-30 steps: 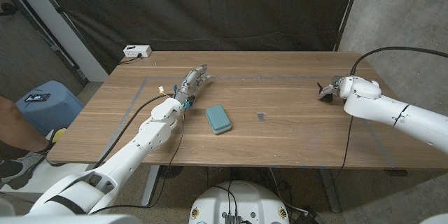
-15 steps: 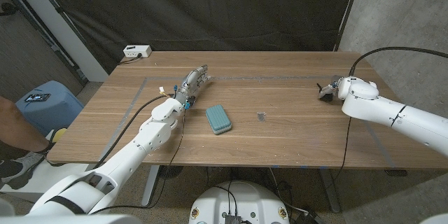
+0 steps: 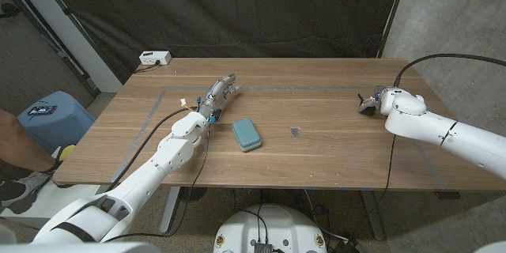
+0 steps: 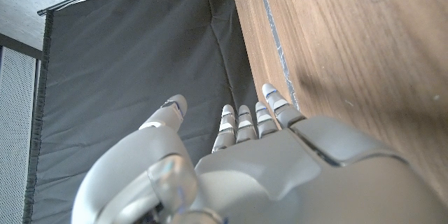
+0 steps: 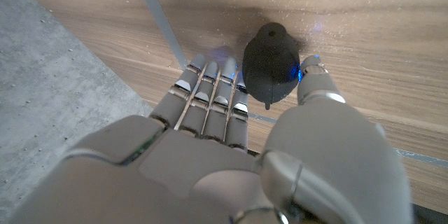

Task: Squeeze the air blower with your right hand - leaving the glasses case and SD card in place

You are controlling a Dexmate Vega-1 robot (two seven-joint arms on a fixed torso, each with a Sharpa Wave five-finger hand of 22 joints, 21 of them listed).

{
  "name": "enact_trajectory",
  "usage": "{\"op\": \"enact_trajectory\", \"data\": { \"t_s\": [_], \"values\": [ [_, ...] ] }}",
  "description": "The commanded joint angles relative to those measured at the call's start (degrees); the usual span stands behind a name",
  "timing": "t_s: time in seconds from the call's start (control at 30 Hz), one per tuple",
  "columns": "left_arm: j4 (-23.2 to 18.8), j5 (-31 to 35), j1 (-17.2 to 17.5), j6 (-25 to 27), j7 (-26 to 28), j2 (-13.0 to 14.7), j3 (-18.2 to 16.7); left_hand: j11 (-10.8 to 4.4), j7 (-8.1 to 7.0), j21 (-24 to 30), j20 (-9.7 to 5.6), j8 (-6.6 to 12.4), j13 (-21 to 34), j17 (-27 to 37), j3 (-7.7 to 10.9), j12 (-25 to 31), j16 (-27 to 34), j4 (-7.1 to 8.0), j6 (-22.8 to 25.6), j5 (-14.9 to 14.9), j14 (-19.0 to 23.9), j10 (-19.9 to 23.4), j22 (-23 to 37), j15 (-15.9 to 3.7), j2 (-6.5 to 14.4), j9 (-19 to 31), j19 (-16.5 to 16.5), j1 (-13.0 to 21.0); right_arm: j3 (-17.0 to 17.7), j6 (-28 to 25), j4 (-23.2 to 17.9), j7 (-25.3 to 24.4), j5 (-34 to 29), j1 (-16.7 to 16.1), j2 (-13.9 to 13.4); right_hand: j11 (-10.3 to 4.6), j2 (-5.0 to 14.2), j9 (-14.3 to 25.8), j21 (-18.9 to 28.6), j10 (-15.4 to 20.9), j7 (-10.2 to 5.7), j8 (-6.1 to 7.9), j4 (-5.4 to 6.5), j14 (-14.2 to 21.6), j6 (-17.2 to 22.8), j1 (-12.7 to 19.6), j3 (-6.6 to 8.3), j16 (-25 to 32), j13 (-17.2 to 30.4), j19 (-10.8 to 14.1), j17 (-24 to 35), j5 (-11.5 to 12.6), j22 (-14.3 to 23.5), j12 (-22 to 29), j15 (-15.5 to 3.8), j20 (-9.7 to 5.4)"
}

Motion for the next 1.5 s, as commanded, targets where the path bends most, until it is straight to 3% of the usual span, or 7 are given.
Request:
{"op": "enact_trajectory", "data": {
  "t_s": [0.03, 0.97, 1.5],
  "values": [
    [0.96, 0.05, -0.76, -0.19, -0.75, -0.32, 0.23, 0.05, 0.07, -0.08, 0.24, 0.47, 0.35, 0.15, 0.0, 0.37, 0.52, 0.17, 0.86, 0.41, 0.09, 0.45, 0.33, 0.23, 0.14, 0.21, 0.57, 0.55, 0.43, -0.93, -0.62, -1.74, -0.16, -0.45, 0.1, 0.0, 0.03, 0.14, 0.2, 1.1, -0.12, 0.3, -0.16, 0.87, 0.98, 0.88, -0.14, 0.58, 0.23, 0.44, 0.31, 0.0, 0.17, 0.69, -4.05, -0.29],
    [0.82, 0.02, -0.55, -0.25, -0.56, -0.44, 0.18, 0.16, 0.11, -0.53, 0.34, 0.35, 0.38, 0.15, 0.0, 0.26, 0.46, 0.21, 1.39, 0.41, 0.23, 0.63, 0.34, 0.2, 0.14, 0.26, 0.77, 0.64, 0.94, -1.91, -2.73, -3.52, 0.28, -1.06, -0.58, -0.74, 0.5, 0.22, 0.22, 3.16, -0.46, 0.25, -0.2, 2.92, 3.65, 2.88, -0.49, 1.64, 0.9, 1.32, 1.07, -0.14, 0.18, 2.38, -5.08, -0.81],
    [-1.18, 0.33, 0.68, -0.45, 0.85, 0.06, -0.08, 0.0, 0.09, -0.77, 0.34, 0.23, 0.39, 0.14, 0.01, 0.18, 0.4, 0.22, 1.45, 0.42, 0.21, 0.65, 0.35, 0.21, 0.13, 0.27, 0.86, 0.69, 4.23, -1.02, -5.39, -5.52, 3.23, -3.08, -1.12, -0.6, 0.61, 0.26, 0.12, 2.98, -0.37, -0.11, -0.01, 2.99, 3.86, 3.21, -0.85, 1.83, 1.02, 1.35, 1.45, -0.22, 0.19, 2.56, -5.07, -0.79]
  ]
}}
